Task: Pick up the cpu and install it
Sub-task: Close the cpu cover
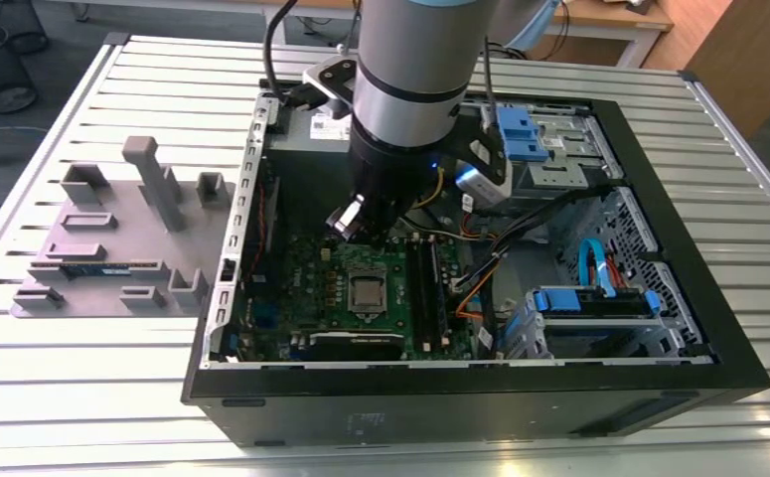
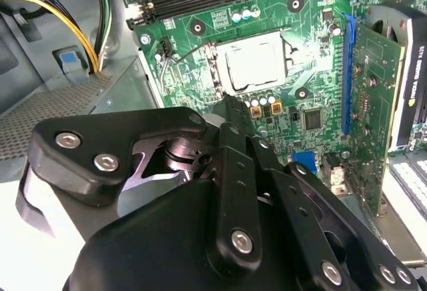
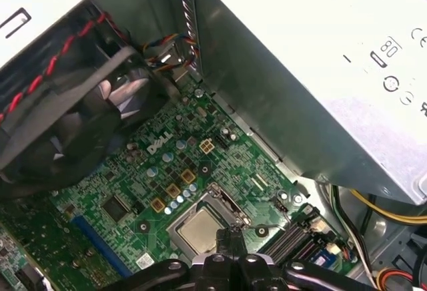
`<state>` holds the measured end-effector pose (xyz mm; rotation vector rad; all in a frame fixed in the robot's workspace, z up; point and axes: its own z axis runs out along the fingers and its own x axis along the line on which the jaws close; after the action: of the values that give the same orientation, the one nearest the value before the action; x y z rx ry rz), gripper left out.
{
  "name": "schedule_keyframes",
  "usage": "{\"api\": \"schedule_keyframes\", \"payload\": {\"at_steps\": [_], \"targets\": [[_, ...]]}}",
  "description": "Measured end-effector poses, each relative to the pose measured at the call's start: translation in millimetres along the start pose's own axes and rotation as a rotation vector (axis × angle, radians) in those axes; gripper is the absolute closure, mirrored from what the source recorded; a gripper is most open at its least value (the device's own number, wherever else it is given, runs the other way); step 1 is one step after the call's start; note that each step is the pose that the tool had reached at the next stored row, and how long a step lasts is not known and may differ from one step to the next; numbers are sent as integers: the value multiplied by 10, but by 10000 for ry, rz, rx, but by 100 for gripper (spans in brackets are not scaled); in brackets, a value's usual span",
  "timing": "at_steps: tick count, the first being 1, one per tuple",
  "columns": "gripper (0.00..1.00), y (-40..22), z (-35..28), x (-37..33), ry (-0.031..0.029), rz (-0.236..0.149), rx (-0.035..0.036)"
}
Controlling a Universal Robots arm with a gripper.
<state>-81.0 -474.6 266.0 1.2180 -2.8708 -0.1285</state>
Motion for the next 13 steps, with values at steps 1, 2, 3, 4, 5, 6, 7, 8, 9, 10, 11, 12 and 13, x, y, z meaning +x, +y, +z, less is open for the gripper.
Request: {"api": "schedule_keyframes", "payload": {"at_steps": [1,2,3,4,5,6,7,8,9,10,11,12,13], "targets": [[89,-5,0,-6,0,0,0],[89,-9,-1,-11,1,0,0],[89,-12,-1,-15,0,0,0],[89,-12,-1,-18,0,1,1],[89,-12,0,-19,-1,2,0],[89,-12,0,-21,-1,2,0],[89,-11,0,-23,0,1,0],[89,-10,0,-24,0,0,0],[89,-10,0,-25,0,-1,0],[89,-9,0,-26,0,-1,1],[89,-6,0,-29,0,0,1],[89,-5,0,-30,0,0,0],[89,1,1,-35,0,0,1]]}}
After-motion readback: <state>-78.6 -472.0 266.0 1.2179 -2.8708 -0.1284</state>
